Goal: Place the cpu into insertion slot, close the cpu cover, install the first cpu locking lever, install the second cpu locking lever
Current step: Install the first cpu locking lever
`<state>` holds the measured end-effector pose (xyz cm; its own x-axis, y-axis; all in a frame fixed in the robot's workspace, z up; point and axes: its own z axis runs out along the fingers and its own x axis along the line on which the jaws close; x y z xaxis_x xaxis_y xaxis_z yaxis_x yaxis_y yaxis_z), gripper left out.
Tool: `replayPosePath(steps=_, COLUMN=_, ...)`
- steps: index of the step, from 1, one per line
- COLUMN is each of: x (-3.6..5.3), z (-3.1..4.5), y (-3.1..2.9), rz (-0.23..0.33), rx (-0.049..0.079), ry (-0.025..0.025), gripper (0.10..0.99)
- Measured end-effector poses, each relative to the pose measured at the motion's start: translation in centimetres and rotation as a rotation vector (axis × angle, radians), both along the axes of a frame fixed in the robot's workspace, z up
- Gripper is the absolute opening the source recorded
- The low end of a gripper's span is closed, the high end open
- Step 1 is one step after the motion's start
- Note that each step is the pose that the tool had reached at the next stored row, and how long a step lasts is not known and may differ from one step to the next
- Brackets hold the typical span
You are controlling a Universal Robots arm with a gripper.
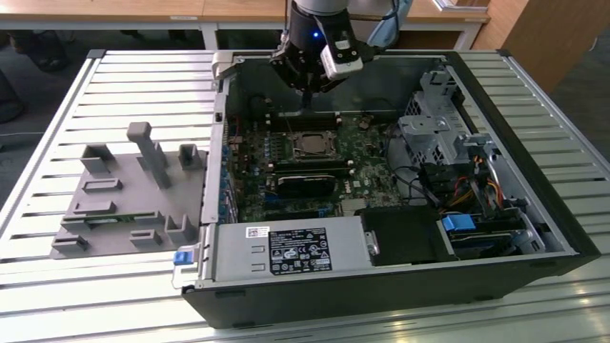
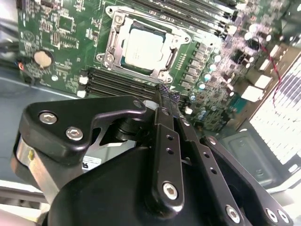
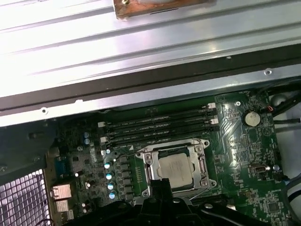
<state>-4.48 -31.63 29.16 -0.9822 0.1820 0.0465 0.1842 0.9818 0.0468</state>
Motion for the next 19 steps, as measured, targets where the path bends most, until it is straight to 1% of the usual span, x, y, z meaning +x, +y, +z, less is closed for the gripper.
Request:
replayPosePath(steps=1, x=0.0, z=0.0, y=0.0, rz=0.009, rx=0.0, ry=-0.0011, gripper=0.106)
replayPosePath(steps=2, x=0.0, z=0.01, y=0.0, rz=0.011, rx=0.001, ry=-0.0035, gripper=0.106)
replayPosePath(steps=3, x=-0.02, z=0.0, y=0.0, rz=0.012, rx=0.001, ry=-0.0075, gripper=0.106)
replayPosePath(steps=5, x=-0.08, z=-0.02, y=0.0, rz=0.012, rx=0.003, ry=-0.019, gripper=0.106)
replayPosePath(steps=7, x=-0.12, z=-0.03, y=0.0, rz=0.012, rx=0.005, ry=-0.0266, gripper=0.106)
replayPosePath(steps=8, x=-0.13, z=-0.04, y=0.0, rz=0.013, rx=0.005, ry=-0.0296, gripper=0.106)
replayPosePath(steps=10, x=-0.13, z=-0.06, y=0.0, rz=0.035, rx=0.006, ry=-0.0315, gripper=0.106)
replayPosePath(steps=14, x=-0.14, z=-0.11, y=-0.01, rz=0.105, rx=0.007, ry=-0.0329, gripper=0.106)
replayPosePath(steps=15, x=-0.14, z=-0.12, y=-0.01, rz=0.114, rx=0.009, ry=-0.0349, gripper=0.106)
replayPosePath(steps=16, x=-0.17, z=-0.14, y=-0.01, rz=0.116, rx=0.014, ry=-0.0399, gripper=0.106)
replayPosePath(steps=17, x=-0.26, z=-0.15, y=0.0, rz=0.116, rx=0.02, ry=-0.0472, gripper=0.106)
replayPosePath(steps=18, x=-0.35, z=-0.16, y=-0.01, rz=0.116, rx=0.022, ry=-0.0528, gripper=0.106)
replayPosePath(steps=19, x=-0.44, z=-0.17, y=0.0, rz=0.116, rx=0.023, ry=-0.0557, gripper=0.106)
